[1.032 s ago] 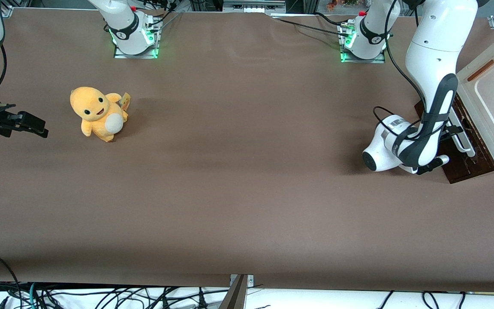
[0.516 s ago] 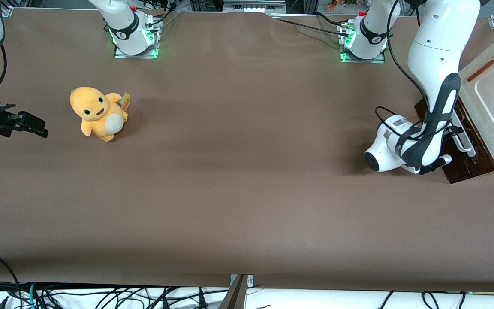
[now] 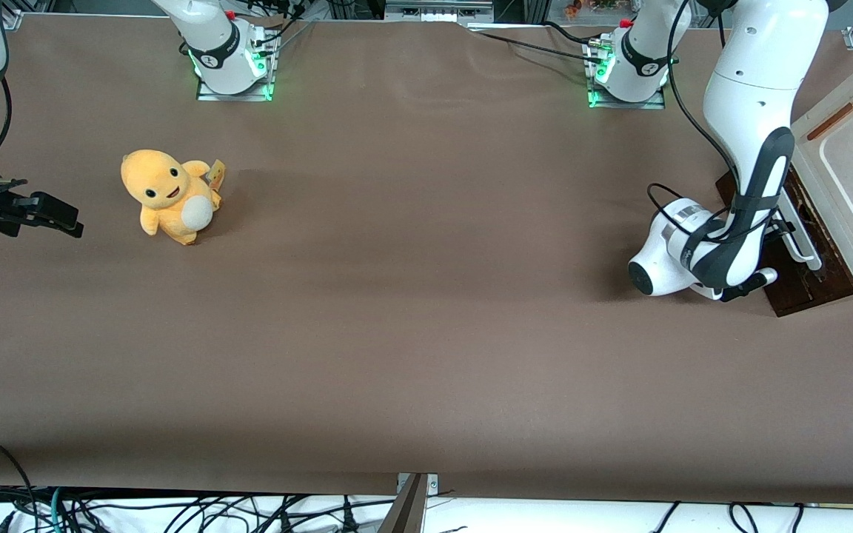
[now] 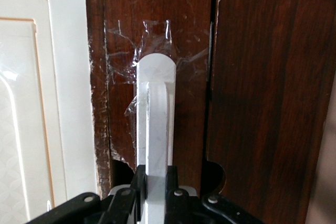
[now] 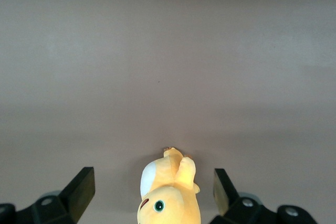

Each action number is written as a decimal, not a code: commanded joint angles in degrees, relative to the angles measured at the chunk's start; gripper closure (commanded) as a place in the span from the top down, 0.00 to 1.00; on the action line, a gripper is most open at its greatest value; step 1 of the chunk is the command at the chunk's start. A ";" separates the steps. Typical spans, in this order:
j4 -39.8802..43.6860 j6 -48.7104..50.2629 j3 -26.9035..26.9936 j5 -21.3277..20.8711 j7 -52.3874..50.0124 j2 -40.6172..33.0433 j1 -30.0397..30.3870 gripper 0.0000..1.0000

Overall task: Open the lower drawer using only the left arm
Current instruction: 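Close the left gripper on the white bar handle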

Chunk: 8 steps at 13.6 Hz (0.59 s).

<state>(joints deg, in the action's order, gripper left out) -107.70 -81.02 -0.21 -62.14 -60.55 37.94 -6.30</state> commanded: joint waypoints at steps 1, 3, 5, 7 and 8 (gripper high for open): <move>0.12 0.86 -0.14 -1.32 0.35 -0.76 0.33 0.12; 0.12 0.86 -0.23 -1.06 0.35 -0.76 0.33 0.12; 0.12 0.95 -0.32 -0.88 0.35 -0.76 0.15 0.12; 0.56 0.95 -0.41 -0.79 0.26 -0.76 -0.11 0.12; 0.73 1.04 -0.50 -0.53 0.26 -0.76 -0.20 0.12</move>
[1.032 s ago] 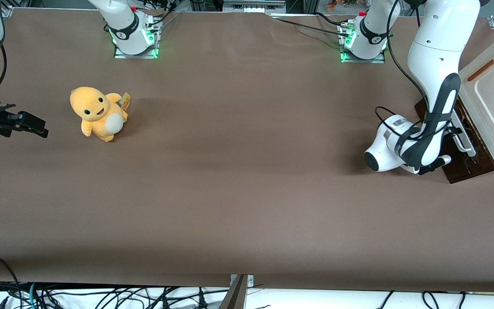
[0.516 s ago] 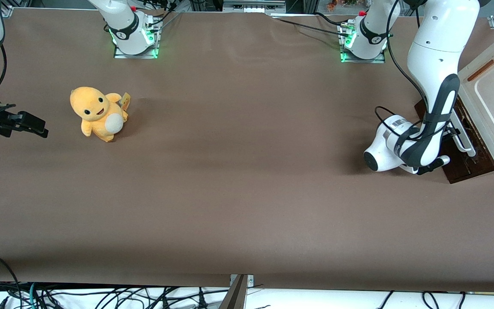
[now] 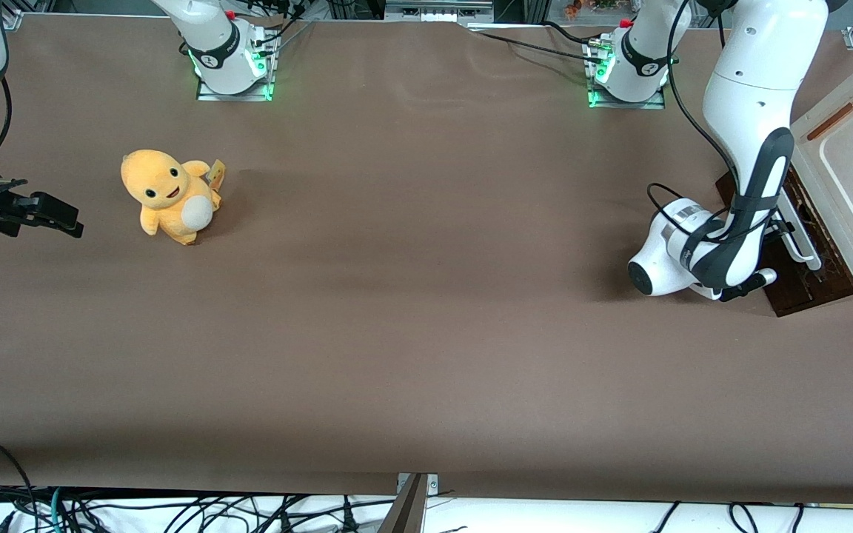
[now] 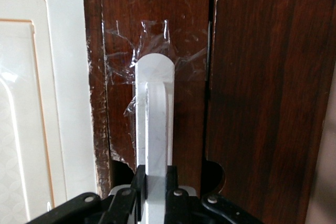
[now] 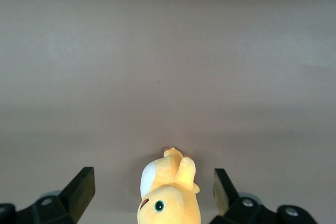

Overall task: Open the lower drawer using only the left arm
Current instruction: 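Close the left gripper on the white bar handle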

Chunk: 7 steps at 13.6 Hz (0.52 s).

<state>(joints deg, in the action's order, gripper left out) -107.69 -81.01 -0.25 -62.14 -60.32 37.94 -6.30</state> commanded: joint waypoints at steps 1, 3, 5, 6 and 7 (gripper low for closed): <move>0.72 1.03 -0.45 -0.18 0.03 -0.77 -0.38 0.12; 0.81 1.21 -0.63 0.61 0.03 -0.77 -0.64 0.12; 0.90 1.47 -0.80 1.14 -0.15 -0.77 -0.91 0.12; 0.81 1.47 -0.80 1.40 -0.24 -0.77 -1.08 0.12; 0.81 1.56 -0.80 1.49 -0.67 -0.77 -1.35 0.12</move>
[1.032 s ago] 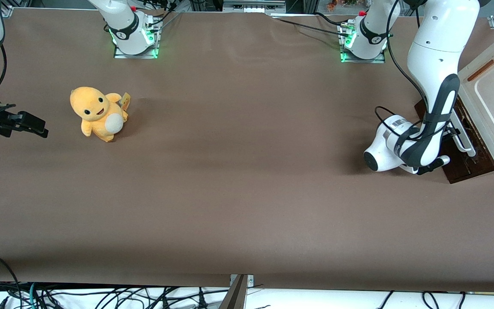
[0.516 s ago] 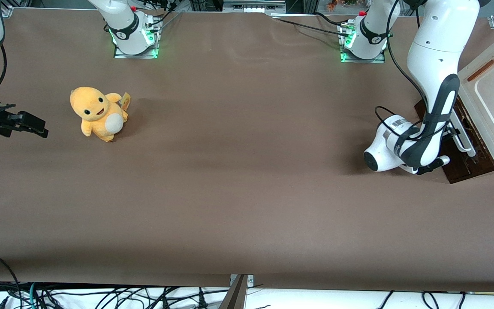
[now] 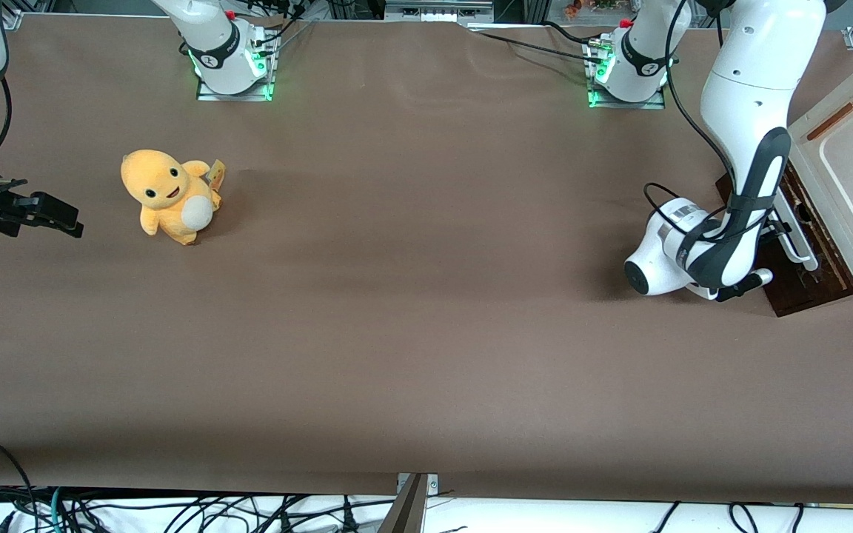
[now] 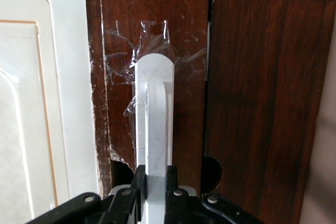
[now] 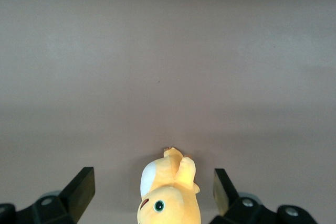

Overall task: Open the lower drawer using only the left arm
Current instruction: 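Close the left gripper on the white bar handle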

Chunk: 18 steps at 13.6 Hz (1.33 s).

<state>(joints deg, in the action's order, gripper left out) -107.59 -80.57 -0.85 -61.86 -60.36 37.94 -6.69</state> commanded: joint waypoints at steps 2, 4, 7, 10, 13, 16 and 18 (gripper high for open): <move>0.71 1.21 -0.20 1.21 -0.81 -0.76 -1.22 0.12; 0.71 1.21 -0.20 1.30 -0.81 -0.76 -1.22 0.12; 1.32 1.38 -0.99 2.44 -0.81 -0.76 -1.49 0.12; 1.68 3.67 -1.87 3.23 -0.72 -0.76 -1.57 0.12; 2.03 4.46 -2.31 3.32 -0.81 -0.76 -1.66 0.12; 2.20 4.64 -3.10 4.46 -0.81 -0.85 -1.66 0.12; 2.47 5.33 -3.63 5.08 -0.81 -0.85 -1.84 0.12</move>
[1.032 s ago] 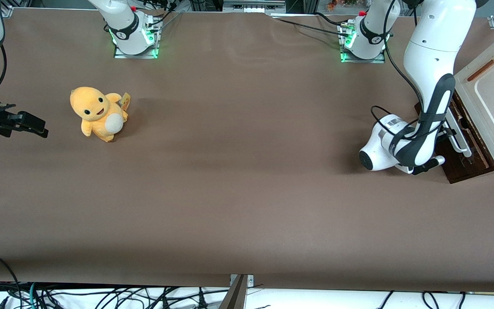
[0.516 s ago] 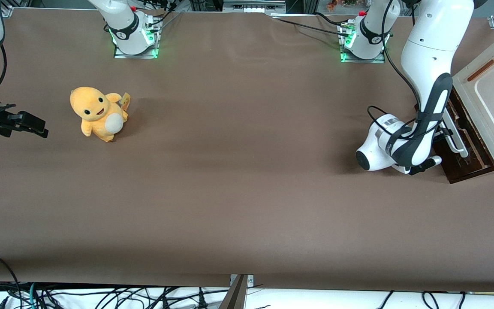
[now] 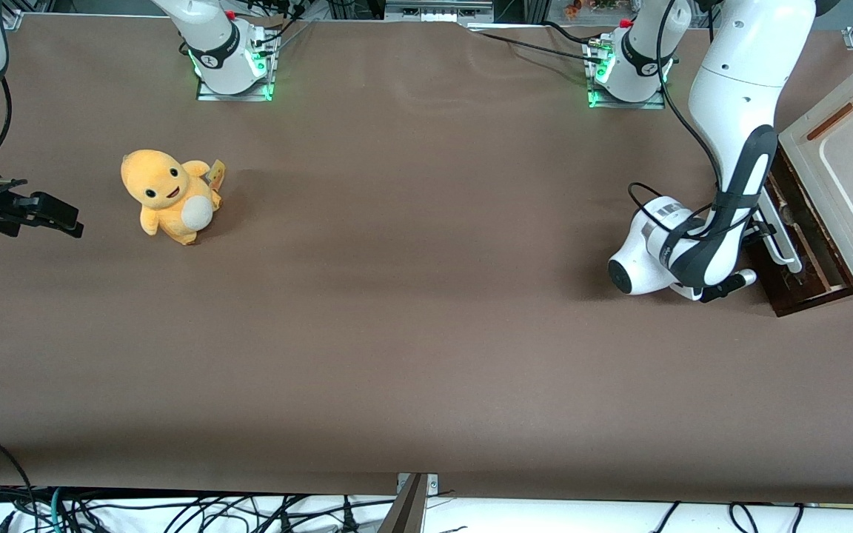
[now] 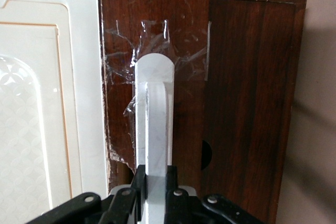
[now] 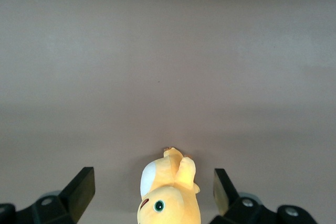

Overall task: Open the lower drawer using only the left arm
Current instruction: 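Pull the handle with the left gripper, sliding the drawer outward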

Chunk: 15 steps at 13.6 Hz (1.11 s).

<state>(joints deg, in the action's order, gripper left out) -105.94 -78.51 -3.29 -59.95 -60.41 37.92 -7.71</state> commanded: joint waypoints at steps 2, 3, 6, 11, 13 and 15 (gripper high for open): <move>0.91 3.88 -1.54 3.44 -0.76 -0.83 -0.91 0.12; 0.99 4.15 -1.55 3.44 -0.84 -0.83 -0.91 0.12; 1.43 4.50 -2.42 3.61 -0.85 -0.92 -0.99 0.12; 2.58 6.35 -3.57 5.20 -1.02 -0.83 -1.08 0.12; 2.58 6.35 -3.65 5.28 -2.42 -0.83 -1.26 0.12; 2.58 6.35 -4.44 5.90 -2.43 -0.83 -1.35 0.12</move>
<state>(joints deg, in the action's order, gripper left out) -104.06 -76.10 -6.37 -57.43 -60.45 37.96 -7.92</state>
